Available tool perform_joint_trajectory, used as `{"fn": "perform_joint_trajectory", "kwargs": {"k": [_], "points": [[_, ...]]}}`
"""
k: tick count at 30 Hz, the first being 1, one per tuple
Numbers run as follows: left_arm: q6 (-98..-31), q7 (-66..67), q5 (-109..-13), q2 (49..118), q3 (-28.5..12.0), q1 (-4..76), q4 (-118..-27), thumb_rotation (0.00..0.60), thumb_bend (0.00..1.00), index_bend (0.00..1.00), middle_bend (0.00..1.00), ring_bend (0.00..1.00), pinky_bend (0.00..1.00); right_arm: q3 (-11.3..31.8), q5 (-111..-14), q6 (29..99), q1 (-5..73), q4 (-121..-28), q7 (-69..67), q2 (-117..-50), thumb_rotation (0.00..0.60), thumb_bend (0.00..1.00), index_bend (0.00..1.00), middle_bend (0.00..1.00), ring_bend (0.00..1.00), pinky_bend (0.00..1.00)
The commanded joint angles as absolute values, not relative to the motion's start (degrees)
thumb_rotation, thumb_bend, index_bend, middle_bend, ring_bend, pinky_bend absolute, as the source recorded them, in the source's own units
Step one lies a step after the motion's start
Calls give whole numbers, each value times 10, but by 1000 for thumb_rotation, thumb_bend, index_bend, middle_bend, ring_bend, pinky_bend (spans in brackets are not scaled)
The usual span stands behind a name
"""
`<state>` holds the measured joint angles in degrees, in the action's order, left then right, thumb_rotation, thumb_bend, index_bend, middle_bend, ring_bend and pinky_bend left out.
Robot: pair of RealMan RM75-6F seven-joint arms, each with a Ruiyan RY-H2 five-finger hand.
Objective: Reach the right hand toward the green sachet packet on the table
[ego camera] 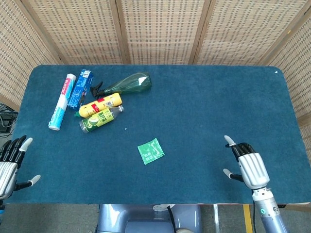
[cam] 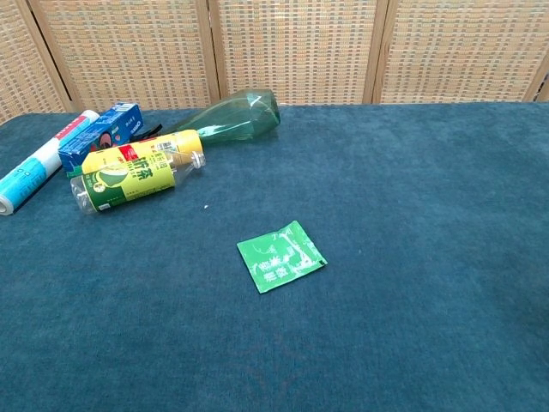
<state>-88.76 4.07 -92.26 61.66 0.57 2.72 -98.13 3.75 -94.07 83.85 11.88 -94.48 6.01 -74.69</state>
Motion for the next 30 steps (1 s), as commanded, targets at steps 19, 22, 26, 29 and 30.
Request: {"fn": "perform_joint_trajectory", "kwargs": {"k": [19, 22, 26, 29, 30], "points": [[-888, 17, -919, 616, 2, 27, -969, 588, 100, 0, 0, 0, 0, 56, -730, 556, 278, -1029, 408, -863, 600, 378, 59, 933, 1000, 869], [-888, 12, -920, 617, 2, 28, -968, 589, 100, 0, 0, 0, 0, 56, -692, 542, 297, -1037, 442, -889, 600, 523, 62, 933, 1000, 869], [-887, 8, -919, 618, 1, 29, -965, 590, 100, 0, 0, 0, 0, 61, -655, 544, 311, -1038, 451, -912, 600, 723, 83, 961, 1000, 880], [-886, 6, -917, 618, 0, 30, -964, 589, 100, 0, 0, 0, 0, 63, -641, 549, 318, -1033, 452, -922, 600, 778, 88, 972, 1000, 884], [-886, 6, -917, 618, 0, 30, -964, 589, 100, 0, 0, 0, 0, 63, -637, 550, 320, -1031, 453, -924, 600, 794, 88, 974, 1000, 885]]}}
